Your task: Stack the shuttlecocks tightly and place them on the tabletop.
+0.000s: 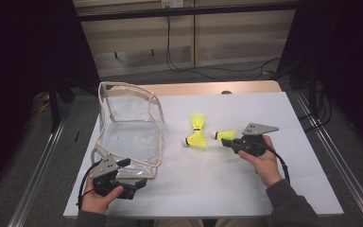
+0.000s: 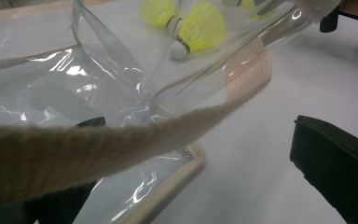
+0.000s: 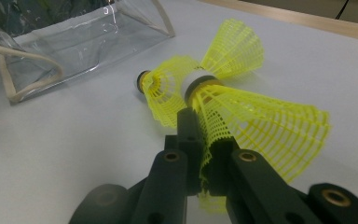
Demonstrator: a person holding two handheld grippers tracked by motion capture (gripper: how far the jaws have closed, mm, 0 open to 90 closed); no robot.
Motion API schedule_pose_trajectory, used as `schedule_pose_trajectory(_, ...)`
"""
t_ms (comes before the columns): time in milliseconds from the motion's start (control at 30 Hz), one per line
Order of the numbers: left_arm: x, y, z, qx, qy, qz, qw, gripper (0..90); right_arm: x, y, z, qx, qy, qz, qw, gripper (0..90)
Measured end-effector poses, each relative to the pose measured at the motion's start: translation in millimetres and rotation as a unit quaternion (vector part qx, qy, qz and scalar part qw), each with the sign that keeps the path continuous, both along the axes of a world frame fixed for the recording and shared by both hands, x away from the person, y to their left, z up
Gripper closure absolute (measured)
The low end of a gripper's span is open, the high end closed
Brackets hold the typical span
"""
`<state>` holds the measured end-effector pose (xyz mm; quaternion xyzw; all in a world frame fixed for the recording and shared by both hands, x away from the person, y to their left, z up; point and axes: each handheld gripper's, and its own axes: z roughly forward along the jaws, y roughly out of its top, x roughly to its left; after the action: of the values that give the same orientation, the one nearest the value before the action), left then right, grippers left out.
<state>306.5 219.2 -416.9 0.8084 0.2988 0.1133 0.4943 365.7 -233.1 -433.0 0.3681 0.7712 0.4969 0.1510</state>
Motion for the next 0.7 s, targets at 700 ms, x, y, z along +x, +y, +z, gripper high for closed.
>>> schedule_pose_trajectory(700, 0.1, -0.3, 0.0, 0.000, 0.000, 0.001, 1.0000, 4.5, 4.3, 9.4, -2.6, -0.009, 0.003, 0.009, 0.9999, 87.5)
